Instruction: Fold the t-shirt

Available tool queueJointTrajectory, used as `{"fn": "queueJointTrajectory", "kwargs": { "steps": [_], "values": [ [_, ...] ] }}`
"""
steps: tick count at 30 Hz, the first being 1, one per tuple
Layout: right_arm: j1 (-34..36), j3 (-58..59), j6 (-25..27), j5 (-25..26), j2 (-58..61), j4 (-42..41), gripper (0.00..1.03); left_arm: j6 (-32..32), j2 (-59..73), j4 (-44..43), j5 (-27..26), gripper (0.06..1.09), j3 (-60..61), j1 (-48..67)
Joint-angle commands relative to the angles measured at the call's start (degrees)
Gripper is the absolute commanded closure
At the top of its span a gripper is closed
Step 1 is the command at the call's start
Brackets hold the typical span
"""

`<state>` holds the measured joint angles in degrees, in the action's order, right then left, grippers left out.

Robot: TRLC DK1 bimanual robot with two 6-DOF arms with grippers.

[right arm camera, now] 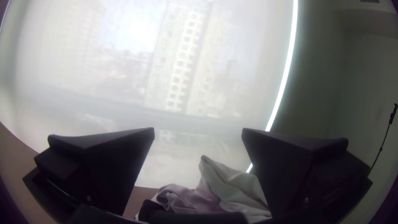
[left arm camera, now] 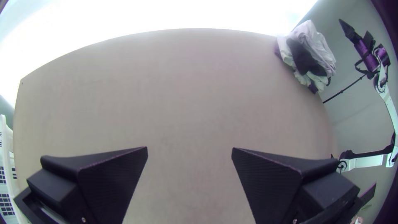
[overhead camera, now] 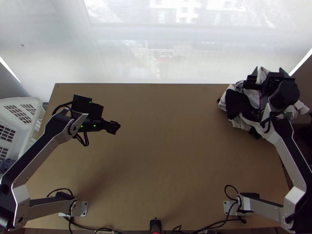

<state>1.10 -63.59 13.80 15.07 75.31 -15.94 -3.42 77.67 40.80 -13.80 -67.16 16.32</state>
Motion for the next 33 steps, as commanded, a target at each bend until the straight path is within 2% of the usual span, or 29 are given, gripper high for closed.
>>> {"fn": "queueJointTrajectory", "kwargs": {
  "steps": [1,8,11,17,23,25,30,33],
  "values": [
    [-6.03,3.21,-2.46,0.93,-7.37,5.49,0.05,-0.36,-2.43,-0.89,1.5,0.1,0.36,-0.23],
    [-13.41,5.32,-5.28,0.84,-13.87,13.57,0.05,-0.1,-7.18,-2.21,4.49,0.1,3.87,-0.58],
    [-15.17,6.64,-8.35,0.66,-15.28,16.74,0.05,-0.1,-9.55,-3.53,6.51,0.1,6.25,-0.76],
    [-18.59,12.62,-8.79,-0.48,-17.56,17.61,0.05,0.08,-16.58,-7.66,11.52,0.1,13.01,-1.37],
    [-22.02,22.28,-16.09,-1.18,-21.96,14.98,0.05,0.17,-24.49,-11.44,13.19,0.1,21.19,-4.19],
    [-22.81,24.66,-16.62,-1.18,-24.07,15.51,0.05,0.61,-27.48,-11.79,13.8,0.1,24.44,-4.36],
    [-24.04,30.28,-17.41,-1.1,-30.57,17.26,0.05,2.89,-36.98,-13.11,19.69,0.1,30.68,-7.44],
    [-24.04,33.97,-18.29,-1.1,-35.05,18.58,0.05,5.27,-43.22,-13.73,20.92,0.1,32.7,-10.16]
  ]
}}
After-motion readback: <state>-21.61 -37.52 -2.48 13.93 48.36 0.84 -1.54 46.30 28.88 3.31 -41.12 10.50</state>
